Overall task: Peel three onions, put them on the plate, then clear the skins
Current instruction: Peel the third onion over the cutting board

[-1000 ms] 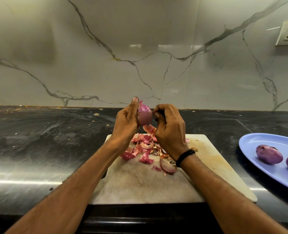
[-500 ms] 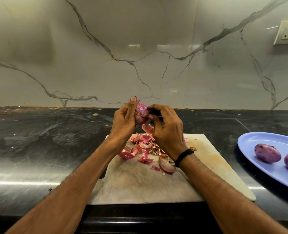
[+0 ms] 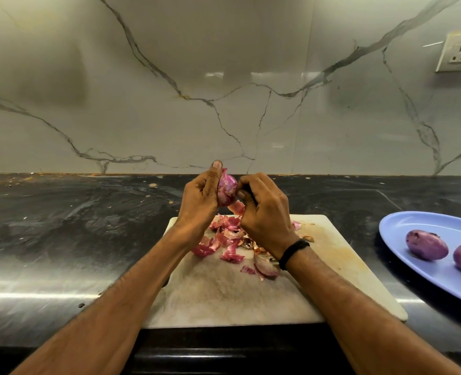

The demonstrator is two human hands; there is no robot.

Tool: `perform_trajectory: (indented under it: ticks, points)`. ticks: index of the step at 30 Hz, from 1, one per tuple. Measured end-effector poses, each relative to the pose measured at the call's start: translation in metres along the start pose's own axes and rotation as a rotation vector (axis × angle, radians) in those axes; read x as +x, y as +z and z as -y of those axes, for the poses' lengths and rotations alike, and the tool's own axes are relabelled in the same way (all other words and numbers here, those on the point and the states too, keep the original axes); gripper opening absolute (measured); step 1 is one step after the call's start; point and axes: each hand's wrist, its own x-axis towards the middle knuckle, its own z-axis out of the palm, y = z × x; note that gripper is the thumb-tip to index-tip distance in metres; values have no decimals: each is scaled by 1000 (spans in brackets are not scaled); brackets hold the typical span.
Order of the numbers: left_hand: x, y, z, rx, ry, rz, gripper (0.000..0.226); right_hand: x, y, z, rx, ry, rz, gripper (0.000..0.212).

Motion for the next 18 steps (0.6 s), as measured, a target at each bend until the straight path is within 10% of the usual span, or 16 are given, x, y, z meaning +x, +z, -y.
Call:
perform_trajectory:
  ticks: [9,18]
  points:
    - [7,2,2,-91,47,-58,40,10,-14,1,388,505,26,25]
    - [9,-2,7,-132,90,6,26,7,-9,1,234,342,-85,14]
